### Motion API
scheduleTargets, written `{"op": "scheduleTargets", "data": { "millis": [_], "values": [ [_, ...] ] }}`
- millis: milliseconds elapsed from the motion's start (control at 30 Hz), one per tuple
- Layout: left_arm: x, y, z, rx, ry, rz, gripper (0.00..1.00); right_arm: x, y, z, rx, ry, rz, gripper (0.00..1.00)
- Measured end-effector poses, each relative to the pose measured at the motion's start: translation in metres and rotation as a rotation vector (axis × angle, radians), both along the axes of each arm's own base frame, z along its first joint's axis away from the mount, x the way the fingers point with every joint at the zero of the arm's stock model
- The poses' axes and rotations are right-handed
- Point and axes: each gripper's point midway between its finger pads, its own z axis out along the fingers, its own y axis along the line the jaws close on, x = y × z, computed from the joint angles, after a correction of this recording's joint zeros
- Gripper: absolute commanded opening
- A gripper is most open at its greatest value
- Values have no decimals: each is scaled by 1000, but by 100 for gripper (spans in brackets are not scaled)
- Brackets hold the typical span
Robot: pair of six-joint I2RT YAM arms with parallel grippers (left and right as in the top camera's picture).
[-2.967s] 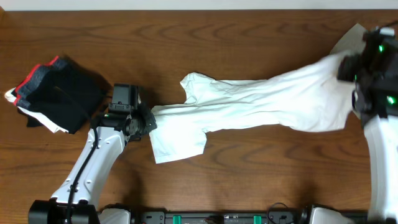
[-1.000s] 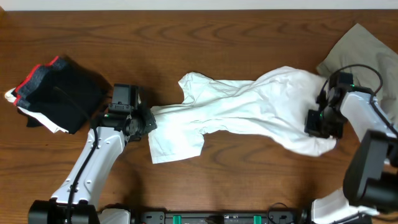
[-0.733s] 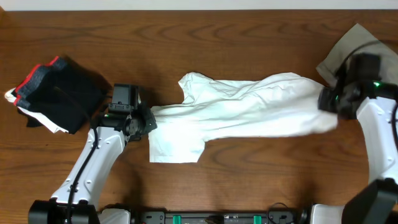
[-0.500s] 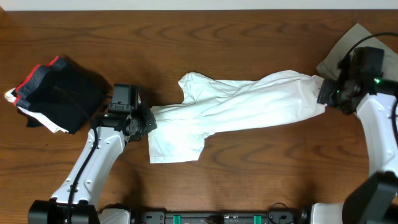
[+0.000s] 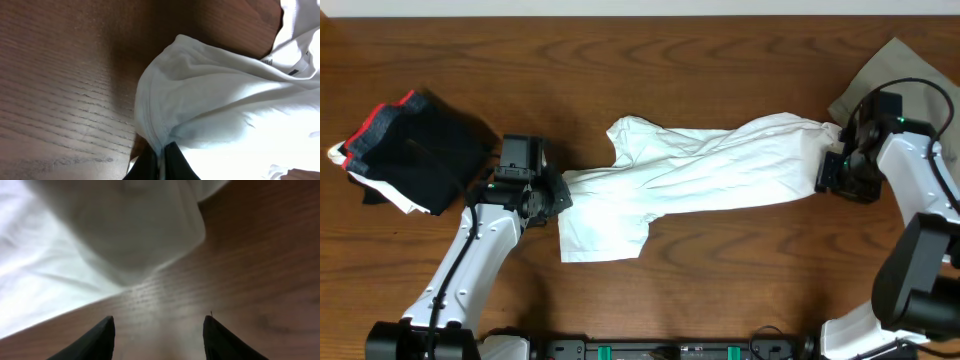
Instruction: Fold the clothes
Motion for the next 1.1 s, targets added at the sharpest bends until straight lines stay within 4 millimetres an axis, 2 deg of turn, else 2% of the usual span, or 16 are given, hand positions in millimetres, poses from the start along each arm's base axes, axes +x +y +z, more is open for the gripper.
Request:
{"op": "scheduleTargets", "data": {
  "millis": [100,133,267,367,533,633,700,800,900,967,1033,1100],
  "values": [
    [0,0,0,0,0,0,6,2,0,-12,3,-2,0,50],
    [0,0,0,0,1,0,6,4,0,-15,5,-9,0,46],
    [0,0,0,0,0,0,6,19,1,-30,13,-71,2,24],
    [0,0,0,0,0,0,5,27,5,-40,41,-110,-1,2],
    [-1,0,-1,1,5,0,6,22,14,-43,87,-100,-4,1],
    [-6,0,0,1,20,-1,6,1,20,-41,114,-22,-8,1],
    [-9,0,6,-4,10,-2,6,-9,23,-32,125,0,-9,1],
    [-10,-1,29,-19,-65,-6,6,-14,26,3,123,-42,-6,1],
    [-11,-3,64,-43,-188,-12,6,-7,25,62,97,-185,5,1],
    [-13,-4,89,-57,-279,-15,6,-4,24,110,70,-309,13,1],
    [-16,-4,116,-70,-378,-19,6,-7,25,155,45,-426,22,1],
    [-22,-4,140,-78,-467,-20,6,-17,27,190,25,-513,28,1]
  ]
}}
